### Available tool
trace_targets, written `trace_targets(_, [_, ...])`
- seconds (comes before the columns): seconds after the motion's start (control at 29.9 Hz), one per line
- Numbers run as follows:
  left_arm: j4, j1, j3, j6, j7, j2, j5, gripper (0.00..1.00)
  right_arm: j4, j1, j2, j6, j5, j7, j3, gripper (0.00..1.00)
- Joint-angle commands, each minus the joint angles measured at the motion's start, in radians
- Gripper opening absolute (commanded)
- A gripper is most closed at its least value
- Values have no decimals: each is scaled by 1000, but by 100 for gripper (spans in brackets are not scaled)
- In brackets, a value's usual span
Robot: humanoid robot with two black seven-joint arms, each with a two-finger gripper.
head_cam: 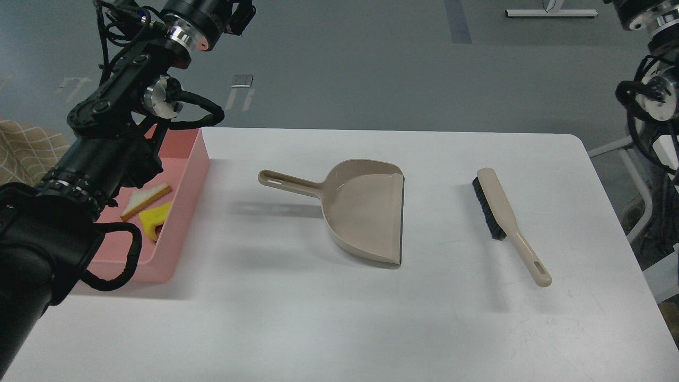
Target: Sweep and dump garbage into bin
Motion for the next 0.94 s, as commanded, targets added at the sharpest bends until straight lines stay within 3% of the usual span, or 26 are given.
trace_targets(0.0, [47, 2, 0, -59, 9, -24, -82, 97, -79, 0, 92, 51, 36, 2, 74, 99])
trace_targets(0.1, [72, 12, 0, -114, 13, -49, -146, 97, -92, -13, 121, 79, 116, 2, 83, 99])
trace_targets(0.23, [93, 35, 1, -114, 15, -75, -183, 97, -105, -33, 142, 90, 182, 2, 80, 100])
trace_targets(0.57, [113, 179, 7, -114, 15, -118, -183, 97, -106, -171, 179, 258, 190, 2, 86, 100])
trace_targets(0.9, [121, 197, 4, -114, 0, -123, -189, 98, -94, -182, 214, 256, 225, 2, 89, 100])
